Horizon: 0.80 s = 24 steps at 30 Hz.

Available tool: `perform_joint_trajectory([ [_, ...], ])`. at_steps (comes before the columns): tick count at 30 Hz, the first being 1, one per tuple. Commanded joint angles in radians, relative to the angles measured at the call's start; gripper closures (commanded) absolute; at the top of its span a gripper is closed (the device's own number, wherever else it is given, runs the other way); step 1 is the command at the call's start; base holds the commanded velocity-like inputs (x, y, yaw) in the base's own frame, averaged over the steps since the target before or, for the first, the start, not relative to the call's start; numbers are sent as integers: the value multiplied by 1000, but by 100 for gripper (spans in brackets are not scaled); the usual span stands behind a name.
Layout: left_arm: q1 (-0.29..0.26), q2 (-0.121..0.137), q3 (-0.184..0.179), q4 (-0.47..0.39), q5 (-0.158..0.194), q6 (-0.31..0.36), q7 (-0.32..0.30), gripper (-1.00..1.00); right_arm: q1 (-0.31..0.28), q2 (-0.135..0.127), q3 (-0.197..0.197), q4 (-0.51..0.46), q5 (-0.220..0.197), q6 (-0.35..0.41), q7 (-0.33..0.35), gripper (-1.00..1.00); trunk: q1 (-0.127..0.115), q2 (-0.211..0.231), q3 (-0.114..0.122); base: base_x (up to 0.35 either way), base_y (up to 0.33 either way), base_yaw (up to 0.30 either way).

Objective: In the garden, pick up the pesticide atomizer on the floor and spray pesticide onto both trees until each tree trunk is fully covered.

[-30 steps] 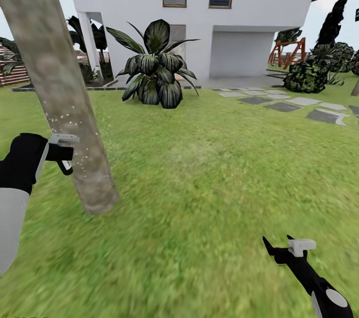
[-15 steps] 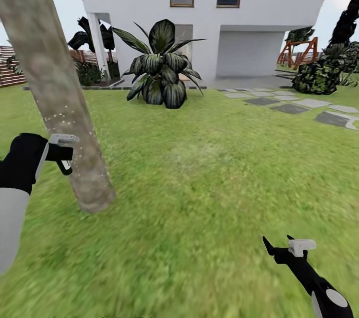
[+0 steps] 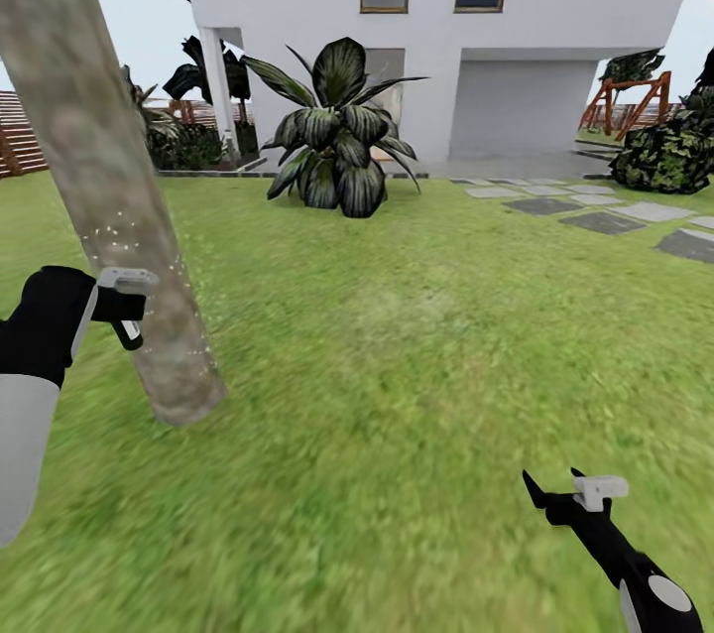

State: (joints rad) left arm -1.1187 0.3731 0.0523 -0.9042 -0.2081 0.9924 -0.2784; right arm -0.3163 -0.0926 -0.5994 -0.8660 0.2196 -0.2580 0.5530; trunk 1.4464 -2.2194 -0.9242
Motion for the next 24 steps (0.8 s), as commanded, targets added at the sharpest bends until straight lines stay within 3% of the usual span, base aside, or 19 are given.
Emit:
perform_joint_trajectory([
  [1, -1, 0, 1, -1, -11, 3, -10, 100, -1, 1, -4, 1, 10, -7, 4, -100, 0, 0, -1, 193, -234, 49],
  [11, 1, -8, 1, 4, -9, 2, -10, 100, -1, 1, -4, 1, 10, -7, 4, -100, 0, 0, -1, 171, -235, 225],
  [15, 66, -53, 1, 7, -14, -6, -6, 100, -1, 1, -4, 1, 10, -7, 4, -100, 0, 0, -1, 11, -269, 23],
  [17, 85, -63, 1, 8, -13, -9, -3, 100, -1, 1, -5, 1, 10, -7, 4, -100, 0, 0, -1, 2, -265, 3],
  [24, 154, -66, 9, 55, -6, -9, -1, 100, -1, 1, -4, 1, 10, -7, 4, -100, 0, 0, -1, 0, -81, 0],
])
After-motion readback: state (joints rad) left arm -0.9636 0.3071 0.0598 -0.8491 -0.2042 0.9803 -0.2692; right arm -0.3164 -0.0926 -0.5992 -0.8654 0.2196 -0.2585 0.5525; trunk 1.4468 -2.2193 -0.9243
